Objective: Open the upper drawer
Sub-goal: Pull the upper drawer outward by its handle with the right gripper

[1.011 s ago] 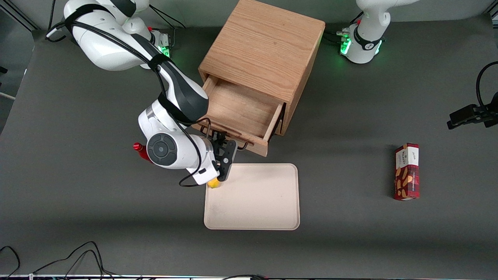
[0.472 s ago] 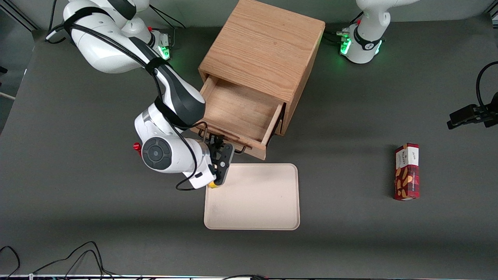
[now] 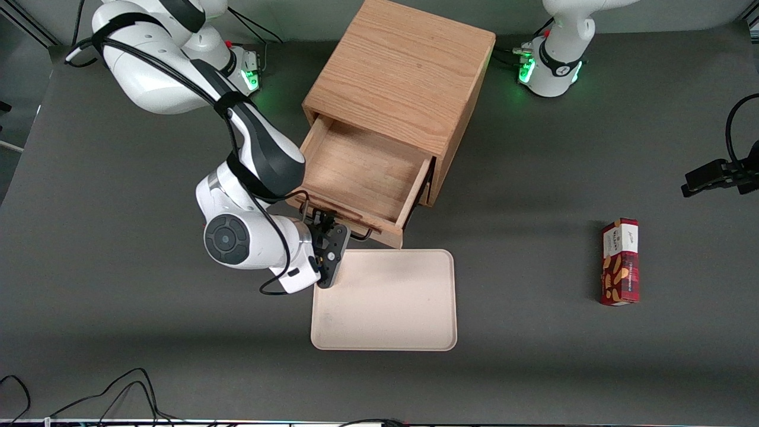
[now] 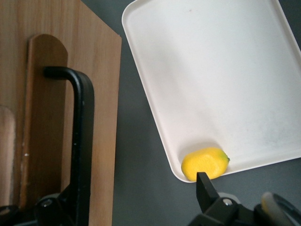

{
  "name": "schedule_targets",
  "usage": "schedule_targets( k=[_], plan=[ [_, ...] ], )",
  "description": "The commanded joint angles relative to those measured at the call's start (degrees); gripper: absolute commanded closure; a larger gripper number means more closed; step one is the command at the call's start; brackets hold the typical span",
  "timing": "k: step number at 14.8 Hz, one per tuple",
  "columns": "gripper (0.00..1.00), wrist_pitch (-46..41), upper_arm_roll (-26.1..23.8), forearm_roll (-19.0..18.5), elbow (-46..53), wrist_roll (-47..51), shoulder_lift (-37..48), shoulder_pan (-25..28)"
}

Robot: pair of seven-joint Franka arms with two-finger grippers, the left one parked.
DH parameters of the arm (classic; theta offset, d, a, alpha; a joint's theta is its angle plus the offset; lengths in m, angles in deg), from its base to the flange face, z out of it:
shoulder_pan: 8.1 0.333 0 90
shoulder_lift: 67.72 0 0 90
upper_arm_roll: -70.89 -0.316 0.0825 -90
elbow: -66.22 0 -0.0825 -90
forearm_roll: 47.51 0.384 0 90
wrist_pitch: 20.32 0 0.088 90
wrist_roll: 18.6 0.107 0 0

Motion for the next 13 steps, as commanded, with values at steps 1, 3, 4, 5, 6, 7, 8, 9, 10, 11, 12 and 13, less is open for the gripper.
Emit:
schedule_targets(
  k=[1,3,4,5,6,7,8,9,10,11,12,13],
  plan=[
    [0.0,-1.46,-0.11,-0.95,5.02,-1.35,-2.51,0.18],
    [0.0,-1.46,-0.11,-0.95,5.9,-1.35,-3.12,0.18],
    [0.0,-1.46,-0.02,-0.95,6.42,-1.35,-3.3,0.18],
    [0.0,-1.37,-0.02,-0.95,6.95,-1.35,-3.65,0.18],
    [0.0,-1.2,-0.02,-0.95,7.39,-1.35,-3.65,0.18],
    [0.0,-1.02,-0.02,-0.95,7.66,-1.26,-3.91,0.1],
    [0.0,-0.93,0.16,-0.95,8.01,-1.34,-3.92,0.1],
    [0.0,-0.93,0.85,-0.95,8.53,-1.35,-4.0,0.1],
    [0.0,-0.76,1.38,-0.95,8.54,-1.35,-4.0,0.1],
    [0.0,-0.58,1.65,-0.95,8.63,-1.35,-4.0,0.1],
    [0.0,-0.32,2.26,-0.95,8.71,-1.43,-4.0,0.1],
    [0.0,-0.05,2.53,-0.95,8.71,-1.78,-4.09,0.1]
  ],
)
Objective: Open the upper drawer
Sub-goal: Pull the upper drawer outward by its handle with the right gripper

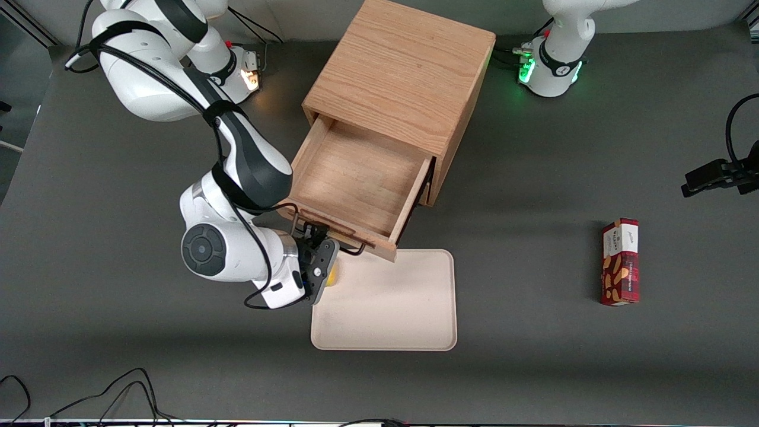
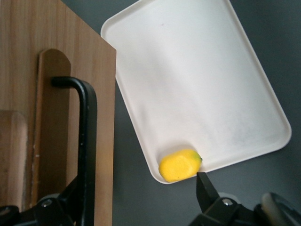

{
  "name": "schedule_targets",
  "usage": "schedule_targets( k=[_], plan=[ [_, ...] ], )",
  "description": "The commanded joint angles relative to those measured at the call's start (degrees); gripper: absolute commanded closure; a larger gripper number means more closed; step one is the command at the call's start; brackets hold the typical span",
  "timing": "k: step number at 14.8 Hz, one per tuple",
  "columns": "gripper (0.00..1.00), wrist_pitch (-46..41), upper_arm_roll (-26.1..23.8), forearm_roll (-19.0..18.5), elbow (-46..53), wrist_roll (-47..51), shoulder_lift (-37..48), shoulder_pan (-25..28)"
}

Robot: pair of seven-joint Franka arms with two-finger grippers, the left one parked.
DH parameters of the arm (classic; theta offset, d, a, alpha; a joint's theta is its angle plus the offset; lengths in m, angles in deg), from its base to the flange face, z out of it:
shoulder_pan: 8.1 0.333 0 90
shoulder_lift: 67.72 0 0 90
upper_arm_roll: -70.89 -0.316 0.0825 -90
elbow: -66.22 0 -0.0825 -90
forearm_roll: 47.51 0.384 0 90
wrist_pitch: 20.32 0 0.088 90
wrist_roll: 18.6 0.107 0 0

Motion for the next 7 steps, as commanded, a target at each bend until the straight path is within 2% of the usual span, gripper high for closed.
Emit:
schedule_targets(
  k=[1,7],
  plan=[
    [0.0,0.15,0.7,-0.95,2.78,-2.04,-1.75,-0.08],
    [0.0,1.38,0.7,-0.95,3.39,-2.13,-1.93,-0.88]
  ],
)
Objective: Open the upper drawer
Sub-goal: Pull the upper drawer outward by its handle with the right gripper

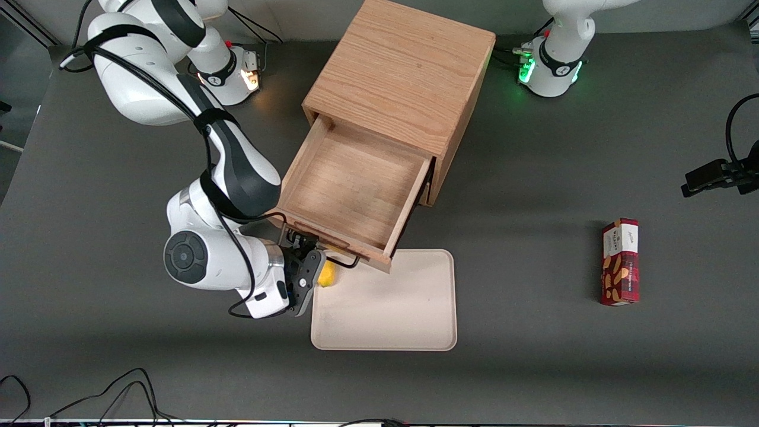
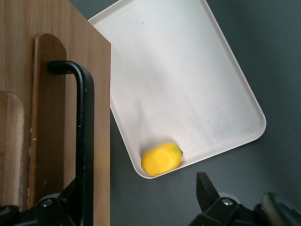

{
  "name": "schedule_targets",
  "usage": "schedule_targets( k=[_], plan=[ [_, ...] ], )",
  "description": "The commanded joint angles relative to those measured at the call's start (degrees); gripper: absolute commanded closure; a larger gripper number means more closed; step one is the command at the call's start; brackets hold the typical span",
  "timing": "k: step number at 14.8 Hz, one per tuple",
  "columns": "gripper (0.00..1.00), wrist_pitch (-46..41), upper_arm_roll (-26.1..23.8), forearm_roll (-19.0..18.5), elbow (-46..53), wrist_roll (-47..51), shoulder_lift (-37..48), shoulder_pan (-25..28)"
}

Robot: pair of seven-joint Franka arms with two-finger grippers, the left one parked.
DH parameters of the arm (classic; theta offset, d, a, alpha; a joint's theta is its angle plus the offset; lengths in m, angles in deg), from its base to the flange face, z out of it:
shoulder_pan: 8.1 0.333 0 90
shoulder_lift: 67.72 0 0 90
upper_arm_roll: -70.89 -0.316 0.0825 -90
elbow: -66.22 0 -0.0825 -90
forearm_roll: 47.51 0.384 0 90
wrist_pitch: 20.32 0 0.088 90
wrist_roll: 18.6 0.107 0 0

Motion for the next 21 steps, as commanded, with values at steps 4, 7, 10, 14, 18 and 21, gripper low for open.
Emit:
schedule_targets(
  k=[4,7,10,14,18,21],
  plan=[
    [0.0,1.49,-0.28,-0.94,2.97,-0.69,-1.79,0.24],
    [0.0,2.63,-0.28,-0.94,2.97,-0.51,-1.79,0.24],
    [0.0,3.42,0.42,-0.94,3.14,-0.51,-1.79,0.24],
    [0.0,4.13,1.13,-0.94,3.76,-0.51,-1.79,0.24],
    [0.0,1.33,0.95,-0.68,3.76,-0.42,-0.13,-0.2],
    [0.0,-2.88,0.6,-0.59,3.76,-0.16,2.86,-0.2]
  ],
)
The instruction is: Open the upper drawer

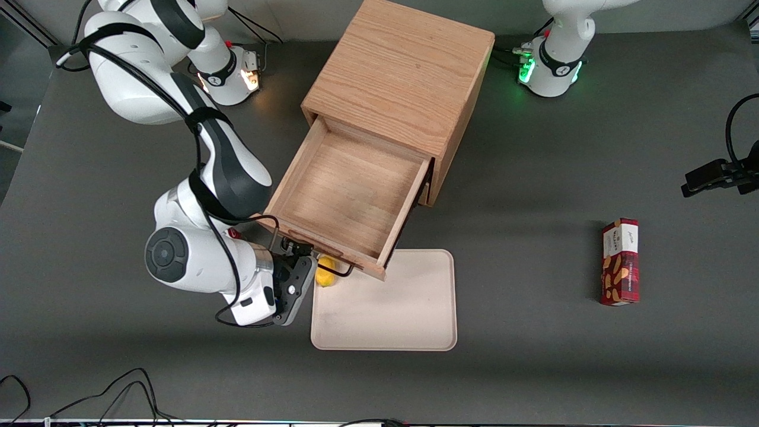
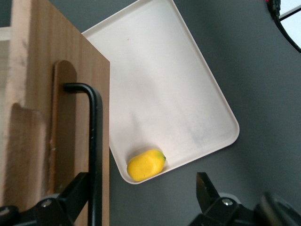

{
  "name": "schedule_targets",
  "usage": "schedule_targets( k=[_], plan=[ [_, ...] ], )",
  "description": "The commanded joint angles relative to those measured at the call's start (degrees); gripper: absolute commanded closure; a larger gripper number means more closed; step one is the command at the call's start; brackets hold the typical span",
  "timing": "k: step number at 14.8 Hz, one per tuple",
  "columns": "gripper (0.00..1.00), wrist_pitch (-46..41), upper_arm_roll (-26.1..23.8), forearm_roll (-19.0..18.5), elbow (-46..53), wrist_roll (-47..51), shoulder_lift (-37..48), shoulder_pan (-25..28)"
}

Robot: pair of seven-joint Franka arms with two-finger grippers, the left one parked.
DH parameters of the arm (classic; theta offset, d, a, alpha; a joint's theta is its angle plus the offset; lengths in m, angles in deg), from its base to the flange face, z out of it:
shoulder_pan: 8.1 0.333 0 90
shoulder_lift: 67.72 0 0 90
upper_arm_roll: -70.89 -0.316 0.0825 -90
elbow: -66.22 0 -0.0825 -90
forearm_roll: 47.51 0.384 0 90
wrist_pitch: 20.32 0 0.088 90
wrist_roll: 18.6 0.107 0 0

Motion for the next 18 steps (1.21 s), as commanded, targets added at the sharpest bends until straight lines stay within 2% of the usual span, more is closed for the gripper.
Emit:
schedule_targets(
  k=[1,3,5,7,8,10,11,14,17,18],
  plan=[
    [0.0,-5.08,-0.09,0.1,0.85,-0.14,3.64,-0.21],
    [0.0,-8.33,0.35,1.78,0.68,-0.05,6.71,-0.64],
    [0.0,-10.89,0.35,1.96,-0.11,0.99,10.75,-1.17],
    [0.0,-14.05,0.53,1.17,-4.83,6.33,15.75,-2.66],
    [0.0,-14.5,0.7,0.38,-7.64,10.28,18.74,-3.8],
    [0.0,-16.16,0.53,-5.14,-15.01,14.18,25.76,-4.77],
    [0.0,-16.09,0.27,-5.42,-20.45,13.75,30.23,-6.26],
    [0.0,-12.84,-0.7,-4.64,-37.07,13.31,44.82,-11.97],
    [0.0,-12.92,-0.7,1.23,-45.61,13.13,54.68,-18.73],
    [0.0,-13.09,-0.88,1.43,-46.95,12.95,57.15,-19.53]
  ],
)
